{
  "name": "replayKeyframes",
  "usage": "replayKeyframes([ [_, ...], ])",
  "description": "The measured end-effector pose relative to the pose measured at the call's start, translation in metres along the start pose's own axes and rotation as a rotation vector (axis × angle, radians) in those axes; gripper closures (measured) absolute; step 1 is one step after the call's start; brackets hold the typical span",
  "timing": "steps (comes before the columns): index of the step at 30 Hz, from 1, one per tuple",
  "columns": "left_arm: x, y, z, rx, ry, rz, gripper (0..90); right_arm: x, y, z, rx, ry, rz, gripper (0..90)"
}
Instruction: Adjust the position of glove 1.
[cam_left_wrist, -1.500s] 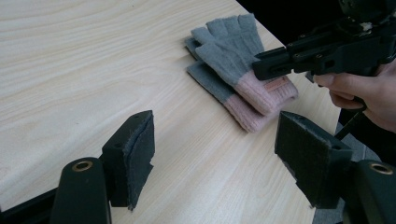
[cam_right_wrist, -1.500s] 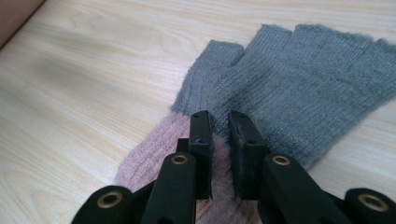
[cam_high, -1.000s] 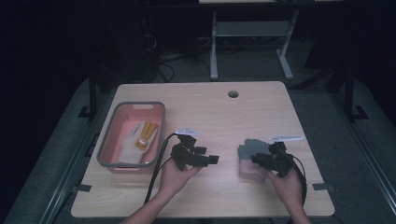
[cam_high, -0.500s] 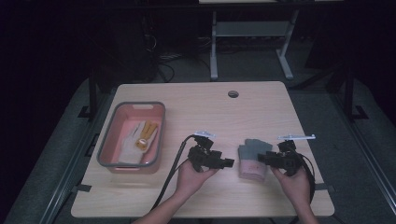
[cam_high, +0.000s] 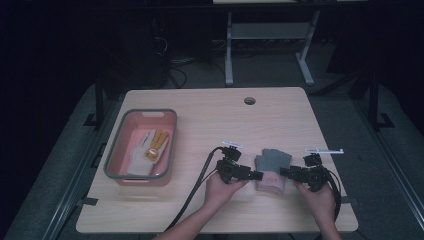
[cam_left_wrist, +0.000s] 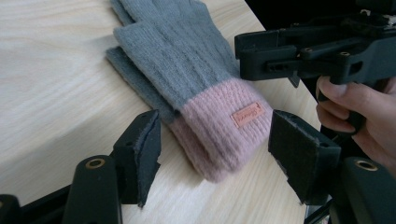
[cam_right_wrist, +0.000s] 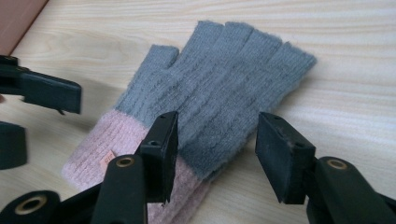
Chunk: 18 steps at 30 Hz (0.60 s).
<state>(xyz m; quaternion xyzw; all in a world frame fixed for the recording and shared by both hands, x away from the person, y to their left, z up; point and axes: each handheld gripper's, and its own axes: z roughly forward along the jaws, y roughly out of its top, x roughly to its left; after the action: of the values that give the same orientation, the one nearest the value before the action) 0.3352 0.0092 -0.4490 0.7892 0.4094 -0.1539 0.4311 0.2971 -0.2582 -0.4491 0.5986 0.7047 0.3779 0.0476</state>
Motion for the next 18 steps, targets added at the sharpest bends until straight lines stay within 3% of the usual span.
replayKeyframes([
  [2,0.0,0.0,0.005,0.006,-0.009,-0.009,36.0,-0.001,0.0,0.001,0.004,0.006,0.0,49.0],
  [8,0.003,-0.002,0.017,0.036,0.016,-0.012,36.2,-0.001,-0.002,0.004,0.018,0.013,-0.005,48.4],
  [18,0.007,-0.003,0.027,0.056,0.003,-0.051,43.0,-0.003,-0.006,0.008,0.031,0.025,0.036,47.9],
])
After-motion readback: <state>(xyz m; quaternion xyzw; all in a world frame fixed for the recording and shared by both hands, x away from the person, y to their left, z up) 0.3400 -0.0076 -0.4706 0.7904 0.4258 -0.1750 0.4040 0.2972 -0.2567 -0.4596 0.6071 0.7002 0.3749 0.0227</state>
